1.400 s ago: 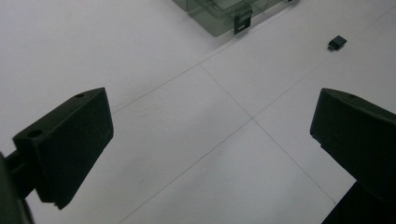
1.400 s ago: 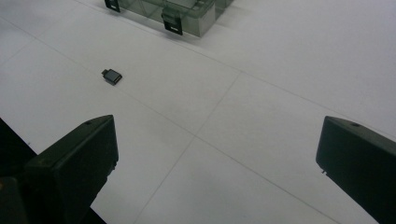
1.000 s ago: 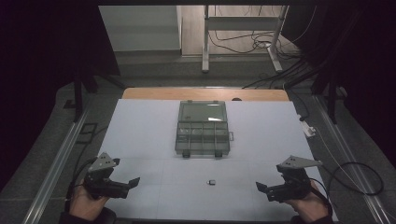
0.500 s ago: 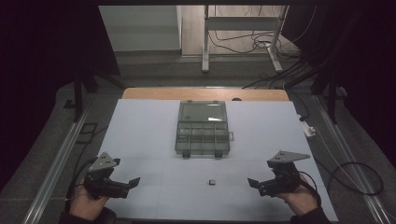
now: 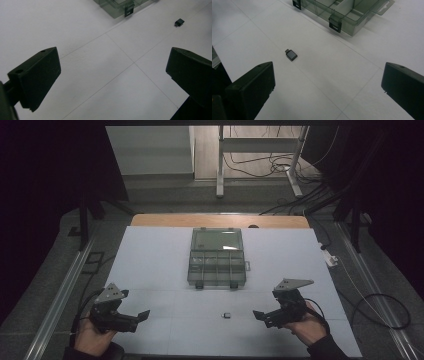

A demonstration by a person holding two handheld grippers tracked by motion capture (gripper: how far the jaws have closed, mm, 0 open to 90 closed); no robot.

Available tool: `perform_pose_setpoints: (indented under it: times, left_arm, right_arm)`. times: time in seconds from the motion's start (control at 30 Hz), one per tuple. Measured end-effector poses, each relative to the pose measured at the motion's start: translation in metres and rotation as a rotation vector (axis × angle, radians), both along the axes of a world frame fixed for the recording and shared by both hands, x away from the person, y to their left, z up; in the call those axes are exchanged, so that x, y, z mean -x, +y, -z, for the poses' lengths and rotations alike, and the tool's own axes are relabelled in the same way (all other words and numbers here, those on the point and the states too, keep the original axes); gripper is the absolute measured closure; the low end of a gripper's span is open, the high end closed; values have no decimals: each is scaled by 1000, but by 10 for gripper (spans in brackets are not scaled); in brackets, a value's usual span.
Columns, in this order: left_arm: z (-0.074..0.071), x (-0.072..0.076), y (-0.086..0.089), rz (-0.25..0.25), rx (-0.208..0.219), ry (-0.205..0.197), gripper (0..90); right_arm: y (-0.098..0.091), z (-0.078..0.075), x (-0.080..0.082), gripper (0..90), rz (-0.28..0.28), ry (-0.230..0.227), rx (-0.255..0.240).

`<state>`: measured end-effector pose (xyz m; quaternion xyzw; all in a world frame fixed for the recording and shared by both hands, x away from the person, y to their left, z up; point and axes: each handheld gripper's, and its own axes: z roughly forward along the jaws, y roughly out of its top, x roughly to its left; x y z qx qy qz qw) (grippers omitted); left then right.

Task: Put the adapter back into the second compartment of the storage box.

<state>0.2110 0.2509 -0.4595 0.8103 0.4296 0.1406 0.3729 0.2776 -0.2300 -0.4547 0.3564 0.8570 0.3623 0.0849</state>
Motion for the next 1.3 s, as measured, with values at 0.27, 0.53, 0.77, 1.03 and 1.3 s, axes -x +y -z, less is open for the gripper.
perform_pose_setpoints:
  times: [0.27, 0.53, 0.77, 1.03, 1.3]
  left_arm:
    - [0, 0, 0, 1, 1, -1, 2]
    - [0, 0, 0, 2, 2, 0, 2]
    - [0, 0, 1, 3, 5, 1, 2]
    - [0, -1, 1, 4, 8, 4, 0]
    - [0, 0, 1, 4, 8, 5, 0]
  right_arm:
    - [15, 3, -5, 0, -32, -9, 15]
    - [28, 6, -10, 0, -83, -1, 34]
    - [41, 9, -14, 0, -93, 2, 37]
    - [56, 13, -19, 0, -108, 14, 74]
    - [70, 20, -20, 0, -145, 25, 132]
